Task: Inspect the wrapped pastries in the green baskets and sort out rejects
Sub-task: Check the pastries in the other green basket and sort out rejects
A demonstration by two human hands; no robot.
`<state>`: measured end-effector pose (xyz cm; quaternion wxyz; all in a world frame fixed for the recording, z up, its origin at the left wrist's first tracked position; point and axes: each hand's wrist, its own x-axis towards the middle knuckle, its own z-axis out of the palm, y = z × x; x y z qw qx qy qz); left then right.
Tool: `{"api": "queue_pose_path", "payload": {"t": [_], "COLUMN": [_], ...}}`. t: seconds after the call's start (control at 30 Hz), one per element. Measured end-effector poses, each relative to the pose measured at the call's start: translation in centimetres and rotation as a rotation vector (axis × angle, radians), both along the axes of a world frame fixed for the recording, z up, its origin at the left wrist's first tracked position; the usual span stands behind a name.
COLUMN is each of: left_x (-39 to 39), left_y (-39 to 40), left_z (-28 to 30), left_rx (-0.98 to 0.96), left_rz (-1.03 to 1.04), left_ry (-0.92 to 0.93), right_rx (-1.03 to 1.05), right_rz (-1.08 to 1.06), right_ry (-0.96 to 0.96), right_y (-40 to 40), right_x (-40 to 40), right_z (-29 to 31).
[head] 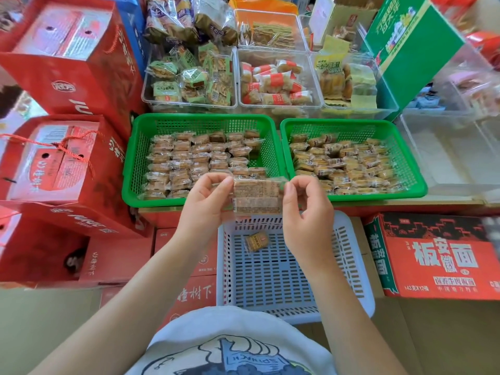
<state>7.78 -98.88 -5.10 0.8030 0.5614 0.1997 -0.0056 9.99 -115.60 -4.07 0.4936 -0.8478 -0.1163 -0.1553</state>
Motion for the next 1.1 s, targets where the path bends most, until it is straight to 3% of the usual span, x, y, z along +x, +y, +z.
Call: {"api": "queue_pose_path", "payload": {"t": [0.17, 0.27, 0.33, 0.5, 0.6, 0.67, 0.8, 1.1], "left_x": [0.2, 0.4, 0.5, 0.5, 0.7, 0.8, 0.9, 0.9], "left_y": [0.1, 0.1, 0.0, -0.1, 0.1, 0.2, 0.4, -0.4], "left_z": [0.0, 0.4, 0.7, 1.2, 1.1, 1.0, 1.1, 0.5], "left_rx": [0.148, 0.043, -0.017, -0.008, 0.055, 0.062, 0.017, -0.031], "left_rz": [0.001, -0.035, -0.062, -0.106, -0.119, -0.127, -0.194, -0.184], "left_ry": [-0.003, -0.006, -0.002, -0.016, -0.023, -0.017, 0.014, 0.110], "right_rx": [0.250, 0.497, 0.497, 0.299, 0.264, 0.351, 0.469, 0.230], "right_rz": [-0.062, -0.107, -0.135, -0.055, 0.070, 0.110, 0.005, -0.133], "right_ry": [0.229, 0.483, 0.545, 0.584, 0.615, 0.618, 0.588, 0.316], "right_y": [-0.2, 0.1, 0.3, -0.4, -1.0, -1.0, -0.7, -0.1], "right_x": [0.2, 0.6, 0.9, 1.6, 1.6, 1.5, 2.1, 1.8], "right_z": [0.8, 0.5, 0.0, 0.1, 0.3, 0.7, 0.3, -0.3]}}
